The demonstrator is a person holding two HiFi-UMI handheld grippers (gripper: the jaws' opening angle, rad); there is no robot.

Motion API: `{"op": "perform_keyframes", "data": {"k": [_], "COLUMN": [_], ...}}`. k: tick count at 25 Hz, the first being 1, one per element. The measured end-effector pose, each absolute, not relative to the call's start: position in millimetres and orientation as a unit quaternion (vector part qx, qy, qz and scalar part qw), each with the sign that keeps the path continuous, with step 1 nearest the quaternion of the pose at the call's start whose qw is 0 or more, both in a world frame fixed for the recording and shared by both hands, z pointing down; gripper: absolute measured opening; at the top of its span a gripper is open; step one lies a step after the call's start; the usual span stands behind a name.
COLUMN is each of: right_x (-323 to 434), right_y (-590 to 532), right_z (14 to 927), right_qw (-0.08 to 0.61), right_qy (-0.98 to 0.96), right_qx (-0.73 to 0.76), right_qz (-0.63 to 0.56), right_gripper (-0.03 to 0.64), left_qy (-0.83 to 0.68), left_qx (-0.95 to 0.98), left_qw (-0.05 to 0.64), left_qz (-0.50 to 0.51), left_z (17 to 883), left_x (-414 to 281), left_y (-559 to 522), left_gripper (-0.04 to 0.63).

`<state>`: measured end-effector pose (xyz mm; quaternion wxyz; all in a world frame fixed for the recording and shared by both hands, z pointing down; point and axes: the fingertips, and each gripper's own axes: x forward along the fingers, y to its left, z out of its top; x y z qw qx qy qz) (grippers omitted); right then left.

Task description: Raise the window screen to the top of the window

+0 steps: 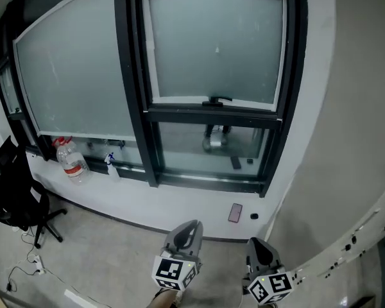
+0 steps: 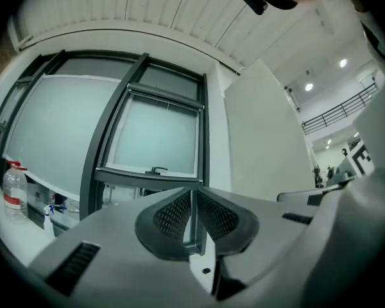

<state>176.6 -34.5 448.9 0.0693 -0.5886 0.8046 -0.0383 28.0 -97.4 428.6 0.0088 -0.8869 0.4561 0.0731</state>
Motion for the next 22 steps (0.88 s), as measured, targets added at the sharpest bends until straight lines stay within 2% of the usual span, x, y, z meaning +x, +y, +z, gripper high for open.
{"op": "perform_keyframes", "data": {"k": [6,15,22], "right_x": [172.4,111.7,76.3], "right_y": [5.4,32.3,65.4], "right_z": [424.0,422.2,423.0], "right_qw": [0.087,0.114,0.071], "right_qy": [0.807,0.793,0.791], "right_qx": [-0.584,-0.599,-0.608], "right_qz": [-0.016,-0.019,-0.003], "right_gripper": [0.008,0.008,0.006], "left_qy": [0.446,0.451,0.450], "left_qx": [-0.891,-0.887,-0.888], "left_qw": [0.033,0.031,0.021], "left_qz": [0.080,0.095,0.092], "left_z": [398.6,405.4,414.3], "left_x": [28.7,-22.7,-47.2], "left_y": [-48.3,0.2,26.7], "left_gripper": [0.032,0.032,0.032]}}
